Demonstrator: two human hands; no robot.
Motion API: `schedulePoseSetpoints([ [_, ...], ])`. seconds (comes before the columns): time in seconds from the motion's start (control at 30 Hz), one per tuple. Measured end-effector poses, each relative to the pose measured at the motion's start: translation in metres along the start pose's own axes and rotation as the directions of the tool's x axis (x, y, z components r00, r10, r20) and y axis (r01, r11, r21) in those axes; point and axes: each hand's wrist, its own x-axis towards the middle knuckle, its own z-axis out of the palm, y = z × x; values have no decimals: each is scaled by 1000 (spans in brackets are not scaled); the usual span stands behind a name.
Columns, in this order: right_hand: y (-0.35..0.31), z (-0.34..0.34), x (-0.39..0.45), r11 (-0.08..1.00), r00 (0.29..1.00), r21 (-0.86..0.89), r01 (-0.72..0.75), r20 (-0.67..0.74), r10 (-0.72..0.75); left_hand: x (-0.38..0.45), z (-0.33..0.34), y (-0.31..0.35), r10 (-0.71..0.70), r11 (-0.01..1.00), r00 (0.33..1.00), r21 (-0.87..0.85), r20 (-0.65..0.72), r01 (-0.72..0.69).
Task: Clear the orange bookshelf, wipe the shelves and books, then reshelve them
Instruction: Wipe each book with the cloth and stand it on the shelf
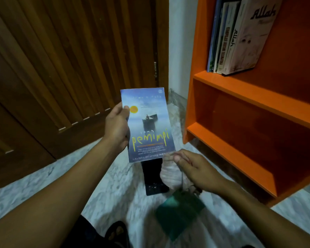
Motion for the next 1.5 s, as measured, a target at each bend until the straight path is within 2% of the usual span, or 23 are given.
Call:
schedulePoseSetpoints([
  [0.07, -8, -21, 7, 999, 994, 9, -52, 93, 51, -2, 0, -3, 31, 998, 999, 51, 19, -32],
  [0.1, -11, -30, 8, 996, 993, 36, -79, 93, 76, -2, -1, -6, 38, 996, 999, 78, 27, -40],
  [0.2, -10, -52, 15, 977, 985, 197, -88, -130, 115, -7, 2, -16, 10, 990, 998, 136, 66, -19],
  [0.3, -8, -55, 29, 914, 896, 406, -2, -406, 182, -21, 15, -28, -48, 987, 992, 157, 115, 29],
  [0.37, -12, -53, 38, 943, 804, 329, 56, -574, 152, -33, 27, -39, -110, 980, 978, 184, 175, 77],
  [0.43, -14, -44, 41, 996, 763, 66, 64, -646, -6, -47, 39, -50, -165, 973, 952, 202, 259, 114],
  [0.47, -11, -35, 42, 997, 783, -66, 35, -618, -68, -53, 44, -53, -188, 971, 933, 198, 305, 131],
  [0.53, -4, -20, 40, 967, 856, -247, -53, -511, -83, -63, 52, -56, -226, 971, 895, 162, 385, 175],
  [0.63, 4, -8, 38, 975, 896, -218, -43, -440, -59, -68, 55, -55, -274, 962, 869, 104, 412, 254],
  [0.83, -3, 9, 27, 957, 939, -287, 43, -316, -137, -57, 50, -55, -277, 958, 910, 21, 308, 284],
  [1.0, 4, 29, 23, 937, 957, -335, 101, -226, -183, -41, 43, -48, -301, 943, 935, -83, 190, 321],
  [1.13, 9, 46, 10, 899, 942, -356, 256, -119, -315, -23, 38, -34, -268, 947, 958, -156, 99, 281],
  [1.4, 11, 48, 2, 860, 845, -218, 462, -186, -501, 8, 11, -15, -181, 953, 983, -247, 7, 177],
  [1.5, 13, 42, 2, 898, 887, -164, 408, -162, -433, 14, 3, -7, -100, 976, 995, -195, -16, 95],
])
